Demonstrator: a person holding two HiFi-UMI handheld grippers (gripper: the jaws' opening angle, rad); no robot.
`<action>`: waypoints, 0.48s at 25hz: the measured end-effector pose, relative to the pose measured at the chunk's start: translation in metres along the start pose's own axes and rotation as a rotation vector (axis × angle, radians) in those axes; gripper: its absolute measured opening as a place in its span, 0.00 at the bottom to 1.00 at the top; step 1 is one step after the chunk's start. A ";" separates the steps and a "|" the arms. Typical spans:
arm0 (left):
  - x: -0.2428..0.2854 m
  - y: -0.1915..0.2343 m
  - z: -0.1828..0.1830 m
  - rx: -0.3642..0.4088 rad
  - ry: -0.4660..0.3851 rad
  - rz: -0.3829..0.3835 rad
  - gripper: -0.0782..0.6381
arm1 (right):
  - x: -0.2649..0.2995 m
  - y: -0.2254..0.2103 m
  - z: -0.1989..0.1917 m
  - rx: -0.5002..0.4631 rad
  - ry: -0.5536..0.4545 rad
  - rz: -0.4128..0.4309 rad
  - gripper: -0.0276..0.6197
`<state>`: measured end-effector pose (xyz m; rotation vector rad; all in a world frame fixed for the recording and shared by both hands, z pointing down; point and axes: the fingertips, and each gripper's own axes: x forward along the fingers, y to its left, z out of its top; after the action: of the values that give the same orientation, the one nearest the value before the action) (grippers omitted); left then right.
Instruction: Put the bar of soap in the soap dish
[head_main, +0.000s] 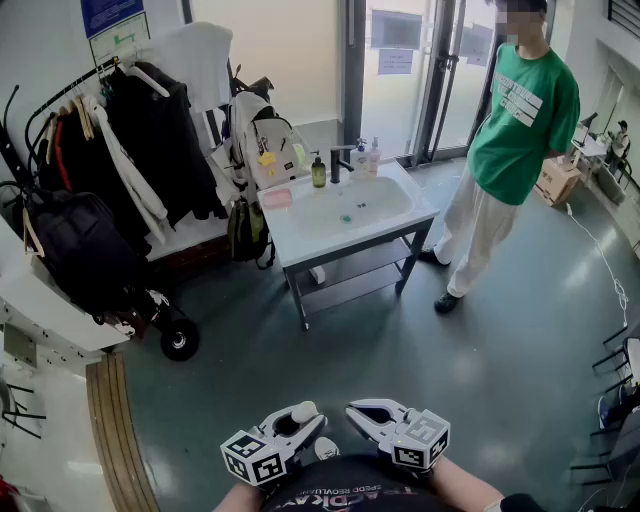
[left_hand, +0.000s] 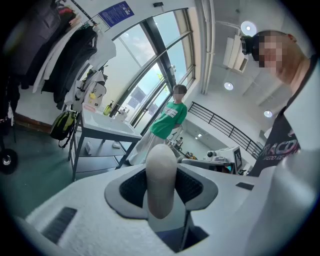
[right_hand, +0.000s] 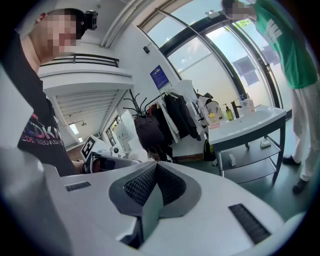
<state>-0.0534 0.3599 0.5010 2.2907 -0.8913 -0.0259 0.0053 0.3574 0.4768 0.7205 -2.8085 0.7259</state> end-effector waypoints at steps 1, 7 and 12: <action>0.000 0.001 0.000 -0.001 -0.001 0.001 0.34 | 0.001 0.000 0.000 -0.001 -0.001 0.005 0.06; -0.003 0.003 0.001 -0.002 -0.004 0.005 0.33 | 0.004 0.002 0.001 0.004 -0.007 0.016 0.06; -0.003 0.005 0.002 -0.002 -0.005 0.009 0.33 | 0.005 -0.001 0.002 0.011 -0.013 0.011 0.06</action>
<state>-0.0596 0.3576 0.5018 2.2856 -0.9035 -0.0288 0.0016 0.3535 0.4767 0.7152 -2.8248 0.7415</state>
